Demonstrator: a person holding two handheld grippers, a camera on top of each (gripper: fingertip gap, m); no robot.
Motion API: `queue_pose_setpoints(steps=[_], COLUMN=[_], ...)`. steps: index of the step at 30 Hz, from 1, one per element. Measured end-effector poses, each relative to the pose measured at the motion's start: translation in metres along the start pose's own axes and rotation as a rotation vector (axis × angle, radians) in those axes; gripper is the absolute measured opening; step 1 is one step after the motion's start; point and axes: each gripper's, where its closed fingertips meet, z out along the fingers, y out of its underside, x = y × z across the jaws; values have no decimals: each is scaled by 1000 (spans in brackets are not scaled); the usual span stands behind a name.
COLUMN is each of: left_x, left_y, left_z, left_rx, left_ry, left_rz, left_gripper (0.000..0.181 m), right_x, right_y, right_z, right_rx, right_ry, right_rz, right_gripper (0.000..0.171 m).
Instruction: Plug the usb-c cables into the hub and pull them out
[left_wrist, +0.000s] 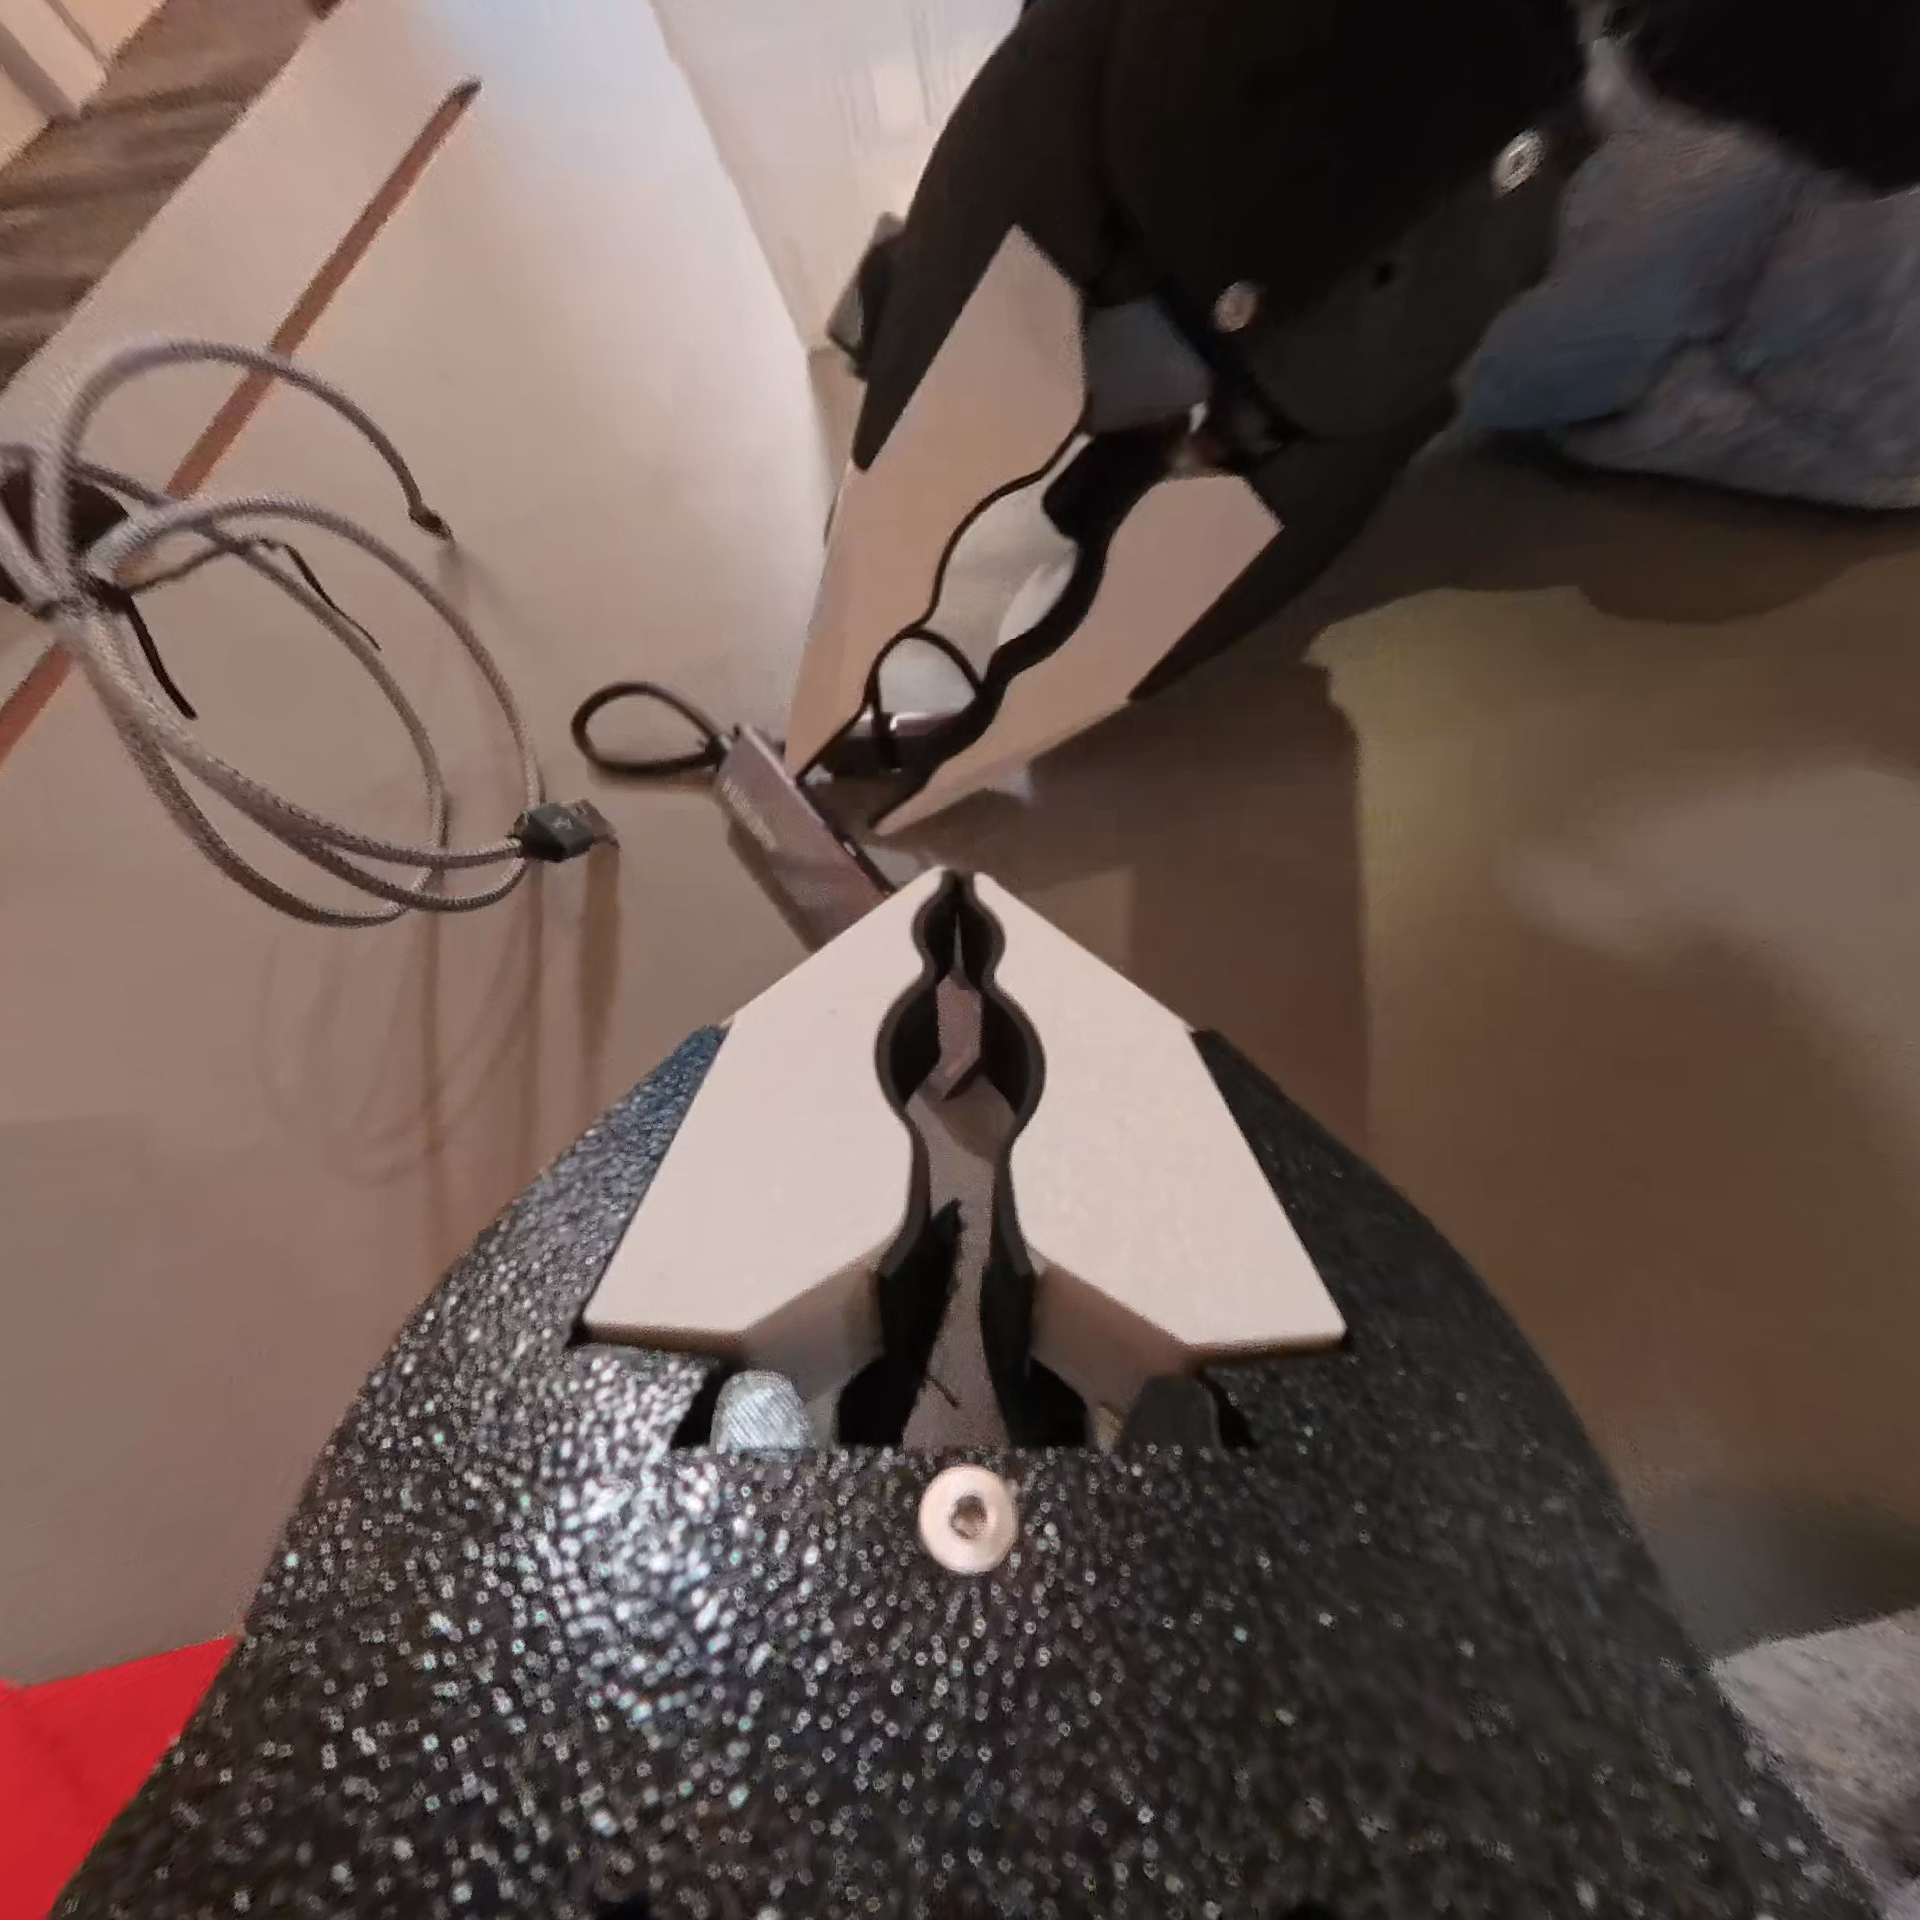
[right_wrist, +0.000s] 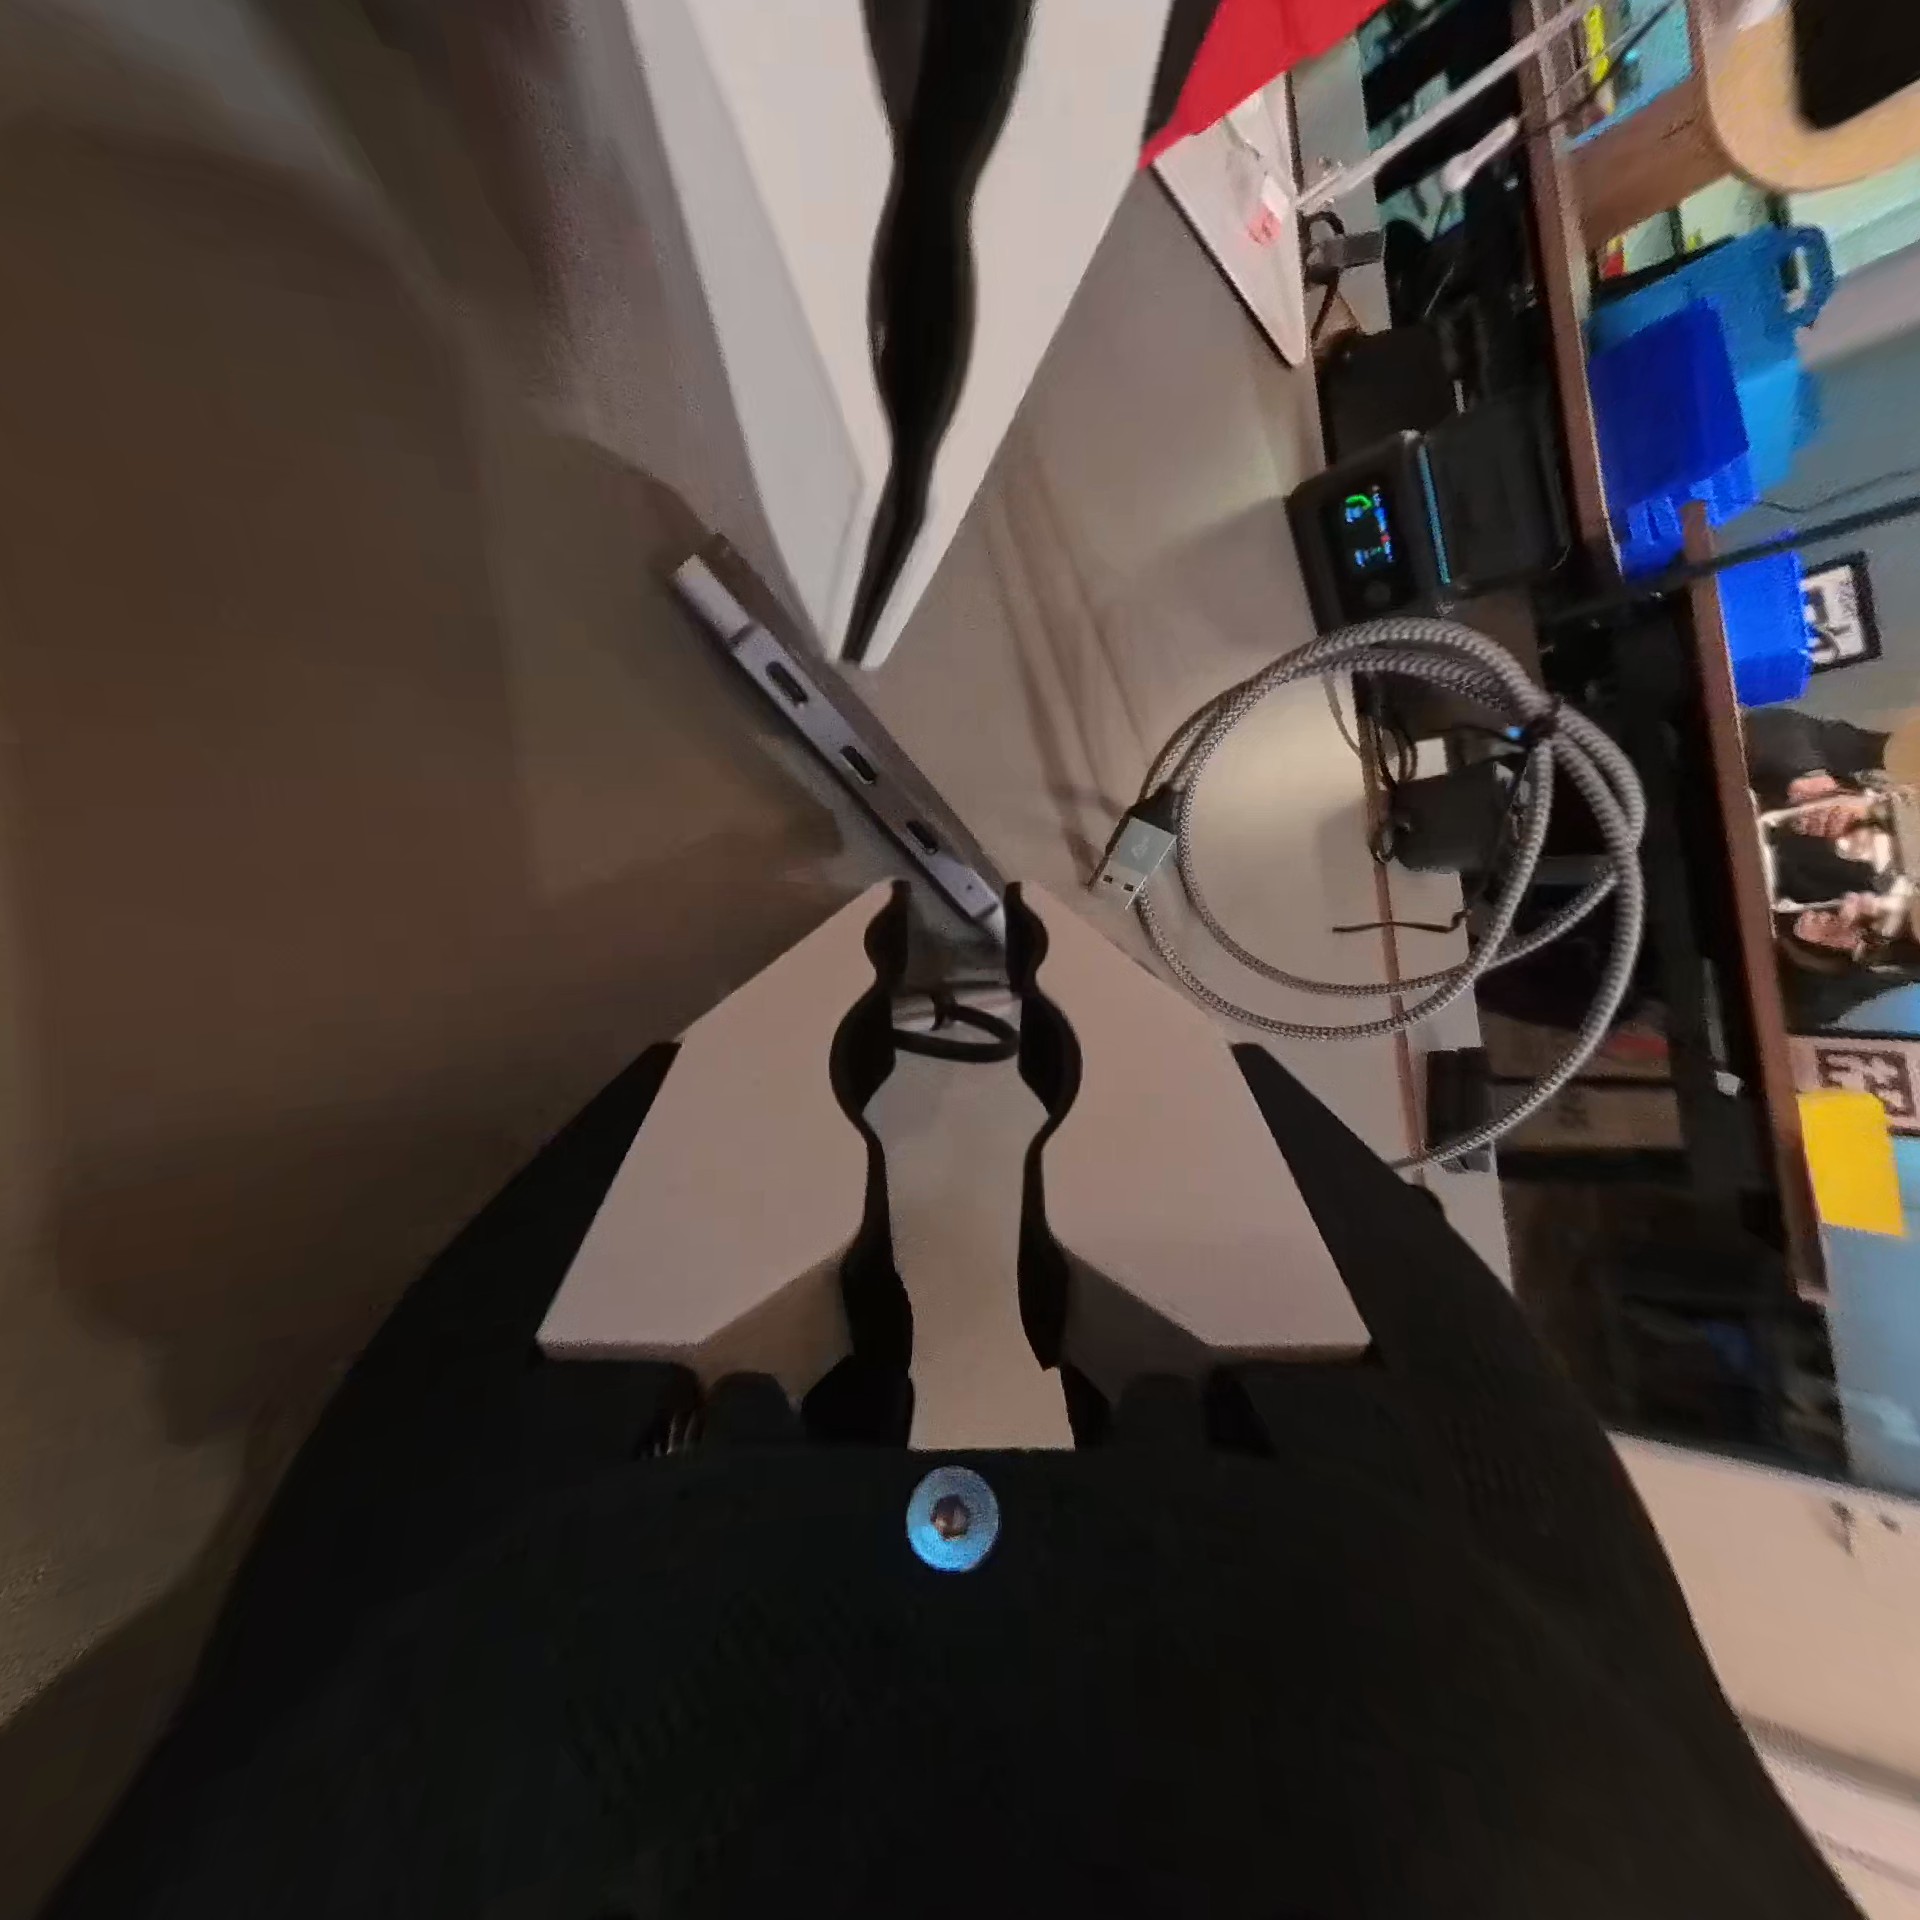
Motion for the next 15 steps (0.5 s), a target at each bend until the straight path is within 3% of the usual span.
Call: queue_pose_setpoints(steps=[1,4,8,12,15], left_x=[0,-5,-11,-5,-3], left_y=[-3,-7,0,26,33], left_z=[-2,-7,-5,7,11], left_rx=[17,53,1,-165,-200], left_ry=[-4,-23,-36,-13,-5], left_rz=[10,-2,-94,-115,-95], left_gripper=[0,0,62,71,52], right_x=[-1,0,7,1,-5], right_y=[1,-4,-3,-8,-16], right_z=[0,-2,-4,-6,-7], right_rx=[13,53,59,102,144], right_ry=[-7,-6,23,-27,-44], right_rz=[-1,20,55,75,56], right_gripper=[15,18,21,27,29])
